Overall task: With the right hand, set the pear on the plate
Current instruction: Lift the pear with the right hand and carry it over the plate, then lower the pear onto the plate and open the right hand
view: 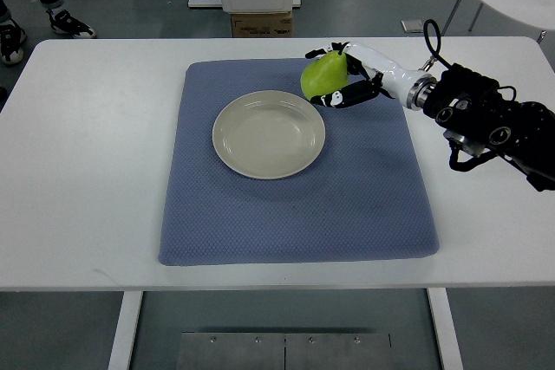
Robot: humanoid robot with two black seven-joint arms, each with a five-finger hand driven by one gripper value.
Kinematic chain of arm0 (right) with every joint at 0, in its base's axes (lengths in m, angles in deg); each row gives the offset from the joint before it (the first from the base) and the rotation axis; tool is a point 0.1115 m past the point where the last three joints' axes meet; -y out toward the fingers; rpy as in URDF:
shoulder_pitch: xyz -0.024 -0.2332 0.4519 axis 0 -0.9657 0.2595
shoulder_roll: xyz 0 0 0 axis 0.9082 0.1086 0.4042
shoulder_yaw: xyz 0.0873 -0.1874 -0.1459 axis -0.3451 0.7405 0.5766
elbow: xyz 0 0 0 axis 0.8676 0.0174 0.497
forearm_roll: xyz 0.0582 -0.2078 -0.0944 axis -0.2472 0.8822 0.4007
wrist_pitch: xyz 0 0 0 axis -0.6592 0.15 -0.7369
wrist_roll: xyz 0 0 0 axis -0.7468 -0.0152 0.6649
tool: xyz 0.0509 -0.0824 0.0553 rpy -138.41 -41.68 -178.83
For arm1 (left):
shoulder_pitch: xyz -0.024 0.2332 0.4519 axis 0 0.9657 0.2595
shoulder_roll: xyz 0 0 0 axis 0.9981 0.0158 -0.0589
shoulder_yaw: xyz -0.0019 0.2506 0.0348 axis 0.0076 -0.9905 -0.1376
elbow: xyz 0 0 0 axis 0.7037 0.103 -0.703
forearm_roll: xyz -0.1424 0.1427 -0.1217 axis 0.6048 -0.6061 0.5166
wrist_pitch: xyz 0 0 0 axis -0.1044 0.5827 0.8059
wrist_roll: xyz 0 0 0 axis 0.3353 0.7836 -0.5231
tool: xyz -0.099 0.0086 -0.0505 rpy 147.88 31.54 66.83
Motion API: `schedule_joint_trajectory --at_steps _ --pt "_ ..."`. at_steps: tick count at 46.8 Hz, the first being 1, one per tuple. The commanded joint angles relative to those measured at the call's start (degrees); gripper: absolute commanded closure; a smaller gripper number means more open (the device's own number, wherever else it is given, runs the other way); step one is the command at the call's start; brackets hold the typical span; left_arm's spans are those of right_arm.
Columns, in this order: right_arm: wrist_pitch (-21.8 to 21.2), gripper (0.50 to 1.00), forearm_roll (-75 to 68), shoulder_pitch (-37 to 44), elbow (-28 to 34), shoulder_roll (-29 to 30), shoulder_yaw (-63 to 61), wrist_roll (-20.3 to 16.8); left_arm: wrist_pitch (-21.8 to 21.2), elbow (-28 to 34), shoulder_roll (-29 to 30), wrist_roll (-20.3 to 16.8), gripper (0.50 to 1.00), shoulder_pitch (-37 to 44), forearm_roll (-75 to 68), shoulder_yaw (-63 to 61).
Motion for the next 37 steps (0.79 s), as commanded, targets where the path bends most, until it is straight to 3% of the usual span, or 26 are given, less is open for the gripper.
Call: schedule_joint_trajectory --at_steps 1,18,34,35,37 --pt "0.2 1.0 0.1 0.0 -0.1 2.3 0.1 -0.6 0.0 0.0 0.0 0.0 0.5 0.1 0.0 0.0" --pt "1.9 1.0 0.6 -1.4 -1.0 8.5 0.8 -1.3 0.0 0.0 0.0 0.0 0.5 0.0 0.0 0.0" --pt "5.1 1.0 0.4 -4.6 -1.9 8.5 1.2 -2.4 0.0 0.0 0.0 0.0 0.5 0.0 0.0 0.0" --pt "5.2 0.992 0.4 -4.6 -1.9 8.5 1.1 -2.4 0.0 0.0 0.0 0.0 0.5 0.0 0.0 0.0" --pt "5.1 0.767 0.3 -4.7 -1.9 8.5 0.9 -2.3 0.0 0.0 0.0 0.0 0.5 0.1 0.0 0.0"
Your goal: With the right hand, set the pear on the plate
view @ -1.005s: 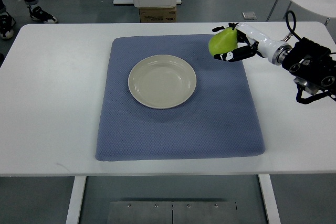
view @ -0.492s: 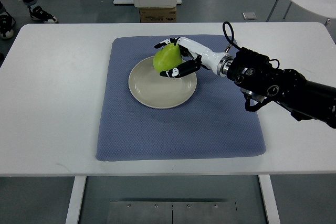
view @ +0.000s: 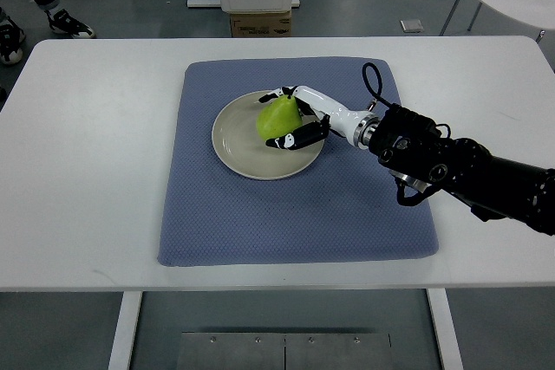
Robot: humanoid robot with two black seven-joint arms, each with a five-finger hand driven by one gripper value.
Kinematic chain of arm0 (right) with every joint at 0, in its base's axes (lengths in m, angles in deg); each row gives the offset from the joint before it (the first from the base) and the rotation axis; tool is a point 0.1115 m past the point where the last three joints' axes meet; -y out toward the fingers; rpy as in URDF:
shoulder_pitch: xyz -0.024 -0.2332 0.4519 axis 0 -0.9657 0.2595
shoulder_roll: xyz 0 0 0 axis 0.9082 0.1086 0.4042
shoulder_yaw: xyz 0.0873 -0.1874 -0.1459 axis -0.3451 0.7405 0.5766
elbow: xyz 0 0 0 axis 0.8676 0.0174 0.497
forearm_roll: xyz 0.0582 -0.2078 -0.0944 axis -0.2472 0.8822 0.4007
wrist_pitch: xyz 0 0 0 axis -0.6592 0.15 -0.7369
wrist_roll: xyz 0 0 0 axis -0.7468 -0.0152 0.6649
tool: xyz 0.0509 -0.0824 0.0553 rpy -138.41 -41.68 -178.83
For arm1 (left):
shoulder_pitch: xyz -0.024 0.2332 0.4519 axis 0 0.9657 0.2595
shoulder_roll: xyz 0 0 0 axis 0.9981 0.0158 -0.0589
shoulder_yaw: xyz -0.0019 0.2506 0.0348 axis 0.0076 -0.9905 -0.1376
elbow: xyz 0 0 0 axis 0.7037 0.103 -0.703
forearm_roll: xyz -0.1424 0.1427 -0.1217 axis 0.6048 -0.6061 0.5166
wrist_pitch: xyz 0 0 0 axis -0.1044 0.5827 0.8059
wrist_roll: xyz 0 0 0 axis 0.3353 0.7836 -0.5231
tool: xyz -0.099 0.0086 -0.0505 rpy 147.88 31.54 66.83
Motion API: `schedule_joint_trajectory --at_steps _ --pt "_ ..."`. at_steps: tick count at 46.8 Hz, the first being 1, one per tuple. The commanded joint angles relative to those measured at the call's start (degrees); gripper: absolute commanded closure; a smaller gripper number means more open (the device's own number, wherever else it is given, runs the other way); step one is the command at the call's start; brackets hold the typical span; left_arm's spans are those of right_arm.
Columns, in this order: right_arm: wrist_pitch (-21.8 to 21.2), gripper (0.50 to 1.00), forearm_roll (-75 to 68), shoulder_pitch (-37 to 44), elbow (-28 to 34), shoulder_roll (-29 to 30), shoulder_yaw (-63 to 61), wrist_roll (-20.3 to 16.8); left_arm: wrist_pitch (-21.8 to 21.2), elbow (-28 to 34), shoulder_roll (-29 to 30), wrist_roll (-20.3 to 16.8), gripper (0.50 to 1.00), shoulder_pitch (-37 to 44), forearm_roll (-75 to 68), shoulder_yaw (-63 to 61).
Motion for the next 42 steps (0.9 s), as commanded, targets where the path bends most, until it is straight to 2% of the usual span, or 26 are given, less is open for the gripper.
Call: schedule_joint_trajectory --at_steps 1,2,3,21,36,42 --pt "0.0 0.64 -0.2 -0.1 0.0 0.0 -0.5 0.0 0.0 0.0 0.0 0.0 0.5 0.0 0.0 0.0" --pt "0.0 0.539 -0.3 -0.1 0.1 0.0 -0.7 0.0 0.0 0.0 0.0 0.0 0.5 0.0 0.0 0.0" --pt "0.0 0.503 -0.4 0.0 0.1 0.0 -0.8 0.0 0.0 0.0 0.0 0.0 0.5 0.0 0.0 0.0" --pt "-0.8 0.5 -0.5 0.9 0.6 0.0 -1.9 0.0 0.0 0.0 0.0 0.0 0.5 0.0 0.0 0.0" --pt "-0.8 0.5 -0.5 -1.6 0.2 -1.7 -16.8 0.0 0.0 0.0 0.0 0.0 0.5 0.0 0.0 0.0" --pt "-0.8 0.5 -0.6 -3.4 0.2 -4.5 -20.0 0.1 0.0 0.0 0.0 0.0 0.5 0.0 0.0 0.0"
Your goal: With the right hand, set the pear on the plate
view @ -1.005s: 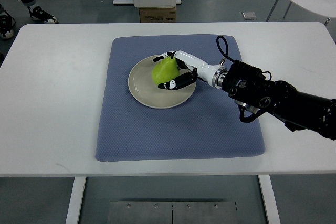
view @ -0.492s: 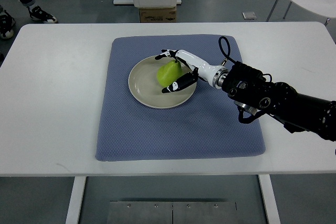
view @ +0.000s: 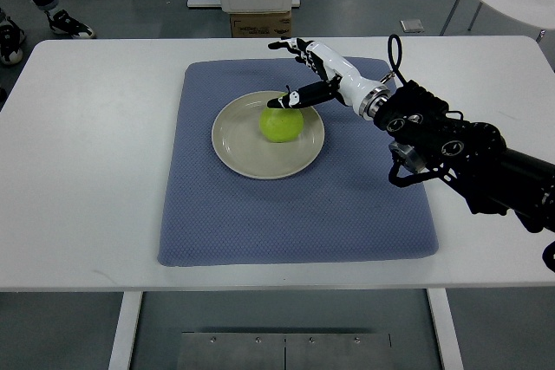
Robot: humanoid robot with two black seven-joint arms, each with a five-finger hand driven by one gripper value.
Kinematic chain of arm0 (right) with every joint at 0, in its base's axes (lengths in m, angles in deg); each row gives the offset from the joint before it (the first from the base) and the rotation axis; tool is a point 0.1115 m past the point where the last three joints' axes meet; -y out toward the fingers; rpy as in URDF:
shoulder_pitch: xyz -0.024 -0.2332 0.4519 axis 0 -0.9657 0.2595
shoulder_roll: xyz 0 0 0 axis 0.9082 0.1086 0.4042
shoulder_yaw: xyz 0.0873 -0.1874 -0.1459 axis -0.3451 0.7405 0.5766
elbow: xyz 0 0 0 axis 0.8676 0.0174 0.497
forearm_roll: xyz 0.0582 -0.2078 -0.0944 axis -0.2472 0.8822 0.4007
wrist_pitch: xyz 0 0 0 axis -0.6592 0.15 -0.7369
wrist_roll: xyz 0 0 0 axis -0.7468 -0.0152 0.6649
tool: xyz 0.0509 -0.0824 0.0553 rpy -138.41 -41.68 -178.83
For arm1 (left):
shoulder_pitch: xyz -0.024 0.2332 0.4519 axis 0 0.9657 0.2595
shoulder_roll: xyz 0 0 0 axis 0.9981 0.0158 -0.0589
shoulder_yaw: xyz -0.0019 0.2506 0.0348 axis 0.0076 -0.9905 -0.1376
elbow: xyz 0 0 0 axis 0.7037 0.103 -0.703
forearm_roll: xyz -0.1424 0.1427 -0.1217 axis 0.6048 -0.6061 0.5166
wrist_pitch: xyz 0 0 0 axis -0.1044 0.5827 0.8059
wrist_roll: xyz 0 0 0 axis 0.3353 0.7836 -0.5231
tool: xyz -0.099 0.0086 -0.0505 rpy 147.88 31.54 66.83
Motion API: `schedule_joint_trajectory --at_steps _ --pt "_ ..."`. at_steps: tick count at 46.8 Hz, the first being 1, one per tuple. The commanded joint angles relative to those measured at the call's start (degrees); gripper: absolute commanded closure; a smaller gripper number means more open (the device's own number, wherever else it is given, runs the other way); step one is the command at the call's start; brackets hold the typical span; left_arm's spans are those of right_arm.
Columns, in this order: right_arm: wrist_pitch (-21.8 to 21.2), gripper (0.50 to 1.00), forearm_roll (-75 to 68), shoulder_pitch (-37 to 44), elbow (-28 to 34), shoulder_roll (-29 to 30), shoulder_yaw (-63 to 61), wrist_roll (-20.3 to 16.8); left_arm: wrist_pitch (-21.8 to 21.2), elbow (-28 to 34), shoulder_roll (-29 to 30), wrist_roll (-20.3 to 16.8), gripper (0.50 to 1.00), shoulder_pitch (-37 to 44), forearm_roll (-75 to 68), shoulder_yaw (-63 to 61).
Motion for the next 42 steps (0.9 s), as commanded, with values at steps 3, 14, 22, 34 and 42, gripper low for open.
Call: schedule_joint_trajectory --at_steps 3,14,22,34,42 --pt "0.2 0.5 -0.1 -2.3 -0.1 -2.3 -2.9 0.0 0.0 0.0 0.0 0.0 0.5 0.0 0.0 0.0" --pt "-0.2 0.5 -7.9 -5.2 -0.2 -6.7 -13.5 -6.8 0.0 0.0 0.0 0.0 0.5 0.0 0.0 0.0" --pt "-0.2 0.5 -16.1 -6.5 -1.0 -7.7 -18.4 -10.7 0.0 0.0 0.0 0.0 0.5 0.0 0.0 0.0" --pt "-0.3 0.5 -19.5 -10.7 -3.0 -7.5 -23.0 -11.3 0.0 0.0 0.0 0.0 0.5 0.0 0.0 0.0" --pt "-0.4 0.5 -20.9 -12.1 -3.0 -7.6 -26.0 -12.9 0.0 0.0 0.0 0.0 0.5 0.0 0.0 0.0"
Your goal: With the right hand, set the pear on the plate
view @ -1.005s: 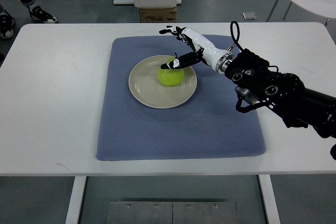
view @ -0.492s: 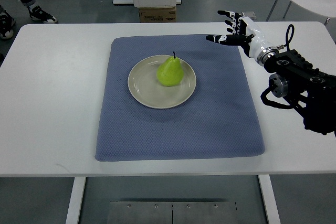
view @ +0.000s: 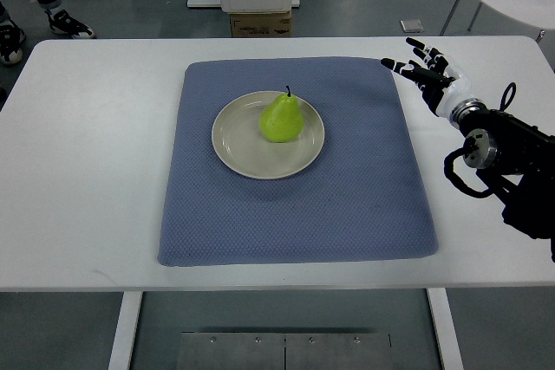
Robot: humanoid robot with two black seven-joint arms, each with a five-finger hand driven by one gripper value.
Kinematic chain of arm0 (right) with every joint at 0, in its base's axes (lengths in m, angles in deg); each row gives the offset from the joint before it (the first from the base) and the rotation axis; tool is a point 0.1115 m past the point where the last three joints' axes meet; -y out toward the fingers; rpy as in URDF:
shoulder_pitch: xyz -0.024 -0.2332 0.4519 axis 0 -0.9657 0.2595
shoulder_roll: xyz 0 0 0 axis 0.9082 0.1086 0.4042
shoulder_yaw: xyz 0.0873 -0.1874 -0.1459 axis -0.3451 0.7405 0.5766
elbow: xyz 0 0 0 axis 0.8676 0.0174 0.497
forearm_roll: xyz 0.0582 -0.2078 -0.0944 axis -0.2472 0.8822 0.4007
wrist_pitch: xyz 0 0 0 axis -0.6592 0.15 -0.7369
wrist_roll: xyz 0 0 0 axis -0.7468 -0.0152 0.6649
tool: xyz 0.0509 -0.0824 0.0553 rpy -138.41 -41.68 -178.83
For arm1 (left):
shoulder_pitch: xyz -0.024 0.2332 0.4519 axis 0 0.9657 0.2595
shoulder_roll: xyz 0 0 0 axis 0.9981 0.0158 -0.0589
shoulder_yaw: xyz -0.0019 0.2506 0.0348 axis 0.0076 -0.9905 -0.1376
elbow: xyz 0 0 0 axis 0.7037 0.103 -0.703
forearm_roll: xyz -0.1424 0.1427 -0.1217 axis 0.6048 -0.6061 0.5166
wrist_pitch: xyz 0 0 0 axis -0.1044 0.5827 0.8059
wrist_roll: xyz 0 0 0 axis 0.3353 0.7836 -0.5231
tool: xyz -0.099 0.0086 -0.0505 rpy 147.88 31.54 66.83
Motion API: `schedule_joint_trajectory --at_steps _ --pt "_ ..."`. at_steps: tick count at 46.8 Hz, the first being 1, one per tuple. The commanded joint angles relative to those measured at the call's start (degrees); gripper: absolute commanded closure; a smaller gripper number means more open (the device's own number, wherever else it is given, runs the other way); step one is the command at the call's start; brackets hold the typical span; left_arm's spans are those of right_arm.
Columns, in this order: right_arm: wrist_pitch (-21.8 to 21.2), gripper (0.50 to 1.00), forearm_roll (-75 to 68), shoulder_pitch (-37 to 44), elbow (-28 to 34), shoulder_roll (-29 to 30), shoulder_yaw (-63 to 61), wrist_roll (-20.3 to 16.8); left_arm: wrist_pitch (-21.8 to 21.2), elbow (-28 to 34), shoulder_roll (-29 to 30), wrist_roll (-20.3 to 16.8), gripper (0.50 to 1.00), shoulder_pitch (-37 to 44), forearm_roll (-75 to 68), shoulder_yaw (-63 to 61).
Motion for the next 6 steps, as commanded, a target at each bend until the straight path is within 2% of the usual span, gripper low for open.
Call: schedule_joint_trajectory --at_steps 1,6 --pt "0.1 0.5 -0.1 -0.2 0.0 0.0 -1.0 -0.4 0.0 0.0 0.0 0.0 0.5 0.0 0.0 0.0" --pt "0.1 0.5 -0.2 -0.2 0.0 0.0 -1.5 -0.4 0.0 0.0 0.0 0.0 0.5 0.0 0.0 0.0"
